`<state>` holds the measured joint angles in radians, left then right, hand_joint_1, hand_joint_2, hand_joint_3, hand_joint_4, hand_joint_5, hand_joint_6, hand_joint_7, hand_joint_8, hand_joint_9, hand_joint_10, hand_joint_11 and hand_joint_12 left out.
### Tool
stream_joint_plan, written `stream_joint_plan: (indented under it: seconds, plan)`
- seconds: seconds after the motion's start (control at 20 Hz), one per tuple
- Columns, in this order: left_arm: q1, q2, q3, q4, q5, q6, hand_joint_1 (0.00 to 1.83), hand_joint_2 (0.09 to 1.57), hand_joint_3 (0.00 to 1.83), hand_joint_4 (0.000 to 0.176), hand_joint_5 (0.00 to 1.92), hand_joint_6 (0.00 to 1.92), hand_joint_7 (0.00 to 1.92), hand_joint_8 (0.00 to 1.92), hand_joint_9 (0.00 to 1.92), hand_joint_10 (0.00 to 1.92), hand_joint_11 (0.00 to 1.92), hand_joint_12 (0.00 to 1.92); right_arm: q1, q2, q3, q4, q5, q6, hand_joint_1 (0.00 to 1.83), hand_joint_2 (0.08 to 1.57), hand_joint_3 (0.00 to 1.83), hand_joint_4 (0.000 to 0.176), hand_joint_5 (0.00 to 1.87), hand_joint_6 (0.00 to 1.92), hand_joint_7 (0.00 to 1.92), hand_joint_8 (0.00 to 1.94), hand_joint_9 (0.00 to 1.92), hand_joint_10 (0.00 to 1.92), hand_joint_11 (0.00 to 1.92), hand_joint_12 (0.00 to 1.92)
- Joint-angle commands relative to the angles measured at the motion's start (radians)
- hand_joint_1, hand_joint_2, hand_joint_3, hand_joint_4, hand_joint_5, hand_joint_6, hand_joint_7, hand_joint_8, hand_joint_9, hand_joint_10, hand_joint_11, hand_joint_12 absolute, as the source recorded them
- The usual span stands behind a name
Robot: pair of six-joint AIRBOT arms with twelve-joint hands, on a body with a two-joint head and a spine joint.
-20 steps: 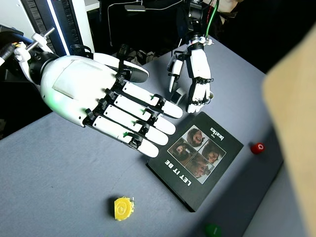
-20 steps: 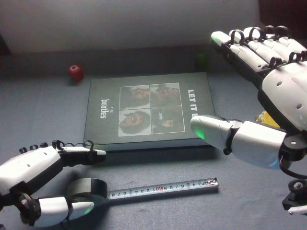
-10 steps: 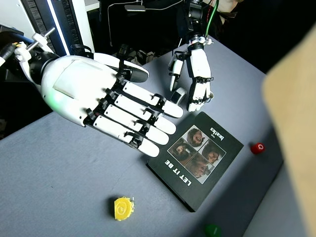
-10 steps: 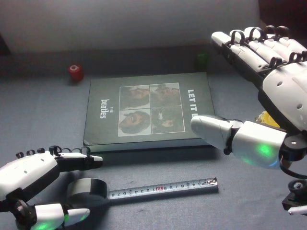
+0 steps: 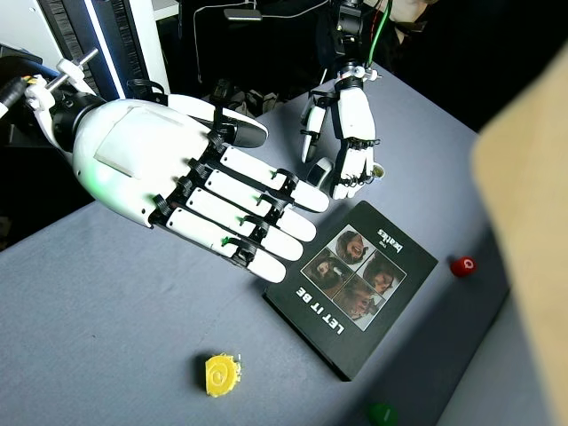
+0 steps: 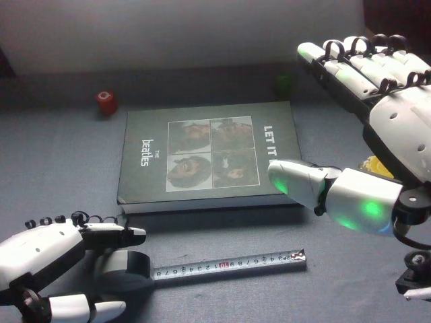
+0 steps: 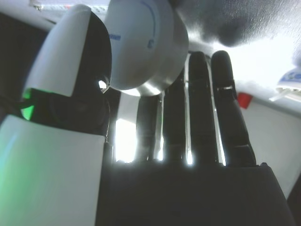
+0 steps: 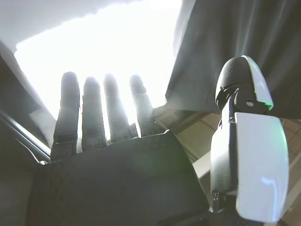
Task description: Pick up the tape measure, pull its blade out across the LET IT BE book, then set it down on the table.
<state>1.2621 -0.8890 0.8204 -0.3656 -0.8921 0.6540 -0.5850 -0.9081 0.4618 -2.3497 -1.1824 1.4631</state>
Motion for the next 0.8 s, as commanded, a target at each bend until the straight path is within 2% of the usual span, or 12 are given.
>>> stream_joint_plan:
  seconds: [0.0, 0.2, 0.75]
  plan:
    - [-0.007, -0.005, -0.001, 0.017, -0.105, -0.002, 1.03, 1.08, 0.0, 0.0, 0.47, 0.0, 0.49, 0.01, 0.44, 0.01, 0.16, 0.79, 0.007, 0.003, -0.002, -0.085, -0.089, 0.009, 0.18, 1.01, 0.0, 0.06, 0.05, 0.0, 0.06, 0.0, 0.03, 0.0, 0.0, 0.42]
    - [-0.007, -0.006, 0.0, 0.018, -0.105, 0.0, 1.03, 1.08, 0.0, 0.0, 0.48, 0.0, 0.5, 0.01, 0.45, 0.01, 0.17, 0.8, 0.007, 0.003, -0.002, -0.086, -0.089, 0.01, 0.17, 1.01, 0.0, 0.059, 0.05, 0.0, 0.05, 0.0, 0.02, 0.0, 0.0, 0.34]
    - [0.0, -0.009, -0.004, 0.034, -0.124, 0.03, 1.01, 1.12, 0.01, 0.0, 0.48, 0.0, 0.51, 0.0, 0.46, 0.01, 0.17, 0.79, 0.006, 0.003, -0.002, -0.095, -0.09, 0.014, 0.17, 1.01, 0.0, 0.06, 0.04, 0.0, 0.05, 0.0, 0.02, 0.0, 0.0, 0.39]
